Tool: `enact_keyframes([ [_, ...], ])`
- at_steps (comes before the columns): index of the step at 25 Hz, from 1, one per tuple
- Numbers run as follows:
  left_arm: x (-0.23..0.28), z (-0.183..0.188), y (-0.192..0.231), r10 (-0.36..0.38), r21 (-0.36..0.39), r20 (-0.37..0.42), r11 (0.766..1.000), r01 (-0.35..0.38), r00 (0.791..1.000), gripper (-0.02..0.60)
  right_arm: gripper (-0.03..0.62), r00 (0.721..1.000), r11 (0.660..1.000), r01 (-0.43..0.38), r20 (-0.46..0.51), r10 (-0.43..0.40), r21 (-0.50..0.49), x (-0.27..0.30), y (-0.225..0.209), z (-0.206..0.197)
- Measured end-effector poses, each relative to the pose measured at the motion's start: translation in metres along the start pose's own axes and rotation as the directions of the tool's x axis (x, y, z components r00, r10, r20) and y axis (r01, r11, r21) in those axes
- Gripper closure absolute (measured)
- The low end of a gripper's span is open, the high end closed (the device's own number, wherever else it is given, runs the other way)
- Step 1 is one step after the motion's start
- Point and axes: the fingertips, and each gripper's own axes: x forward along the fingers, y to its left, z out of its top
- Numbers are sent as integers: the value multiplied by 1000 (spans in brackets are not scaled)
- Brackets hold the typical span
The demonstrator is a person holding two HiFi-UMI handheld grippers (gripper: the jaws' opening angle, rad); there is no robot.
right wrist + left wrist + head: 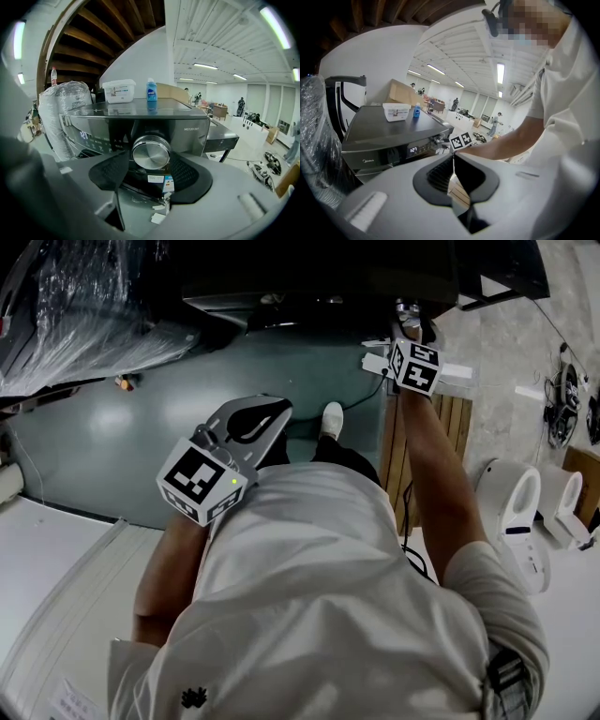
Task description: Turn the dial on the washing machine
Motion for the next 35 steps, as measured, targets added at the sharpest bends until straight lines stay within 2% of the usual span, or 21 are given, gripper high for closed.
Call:
enact_keyframes([
  [7, 15, 5, -9, -30, 28, 8, 999, 30, 1000, 522, 324, 997, 997, -73, -12, 73, 9, -30, 4, -13],
  [12, 25, 8, -11, -55, 53, 7, 997, 55, 998, 523, 460, 995, 995, -104, 1, 104, -4, -63, 10, -17],
  [14, 29, 7, -14, -71, 69, 2, 995, 71, 997, 523, 476, 992, 992, -126, 2, 126, -8, -79, 15, -19],
  [19, 26, 8, -10, -142, 113, -24, 983, 144, 990, 525, 590, 982, 982, -187, -4, 187, -18, -128, 49, -20],
  [24, 14, 10, -1, -207, 159, -63, 964, 215, 976, 525, 592, 978, 977, -208, 0, 208, 48, -177, 80, -13],
  [29, -3, -1, 11, -259, 151, -86, 951, 269, 962, 525, 592, 971, 969, -239, 12, 238, 57, -219, 122, 3],
  [35, -29, -15, 19, -321, 157, -100, 930, 333, 942, 525, 592, 980, 980, -192, 59, 188, 56, -256, 158, 14],
])
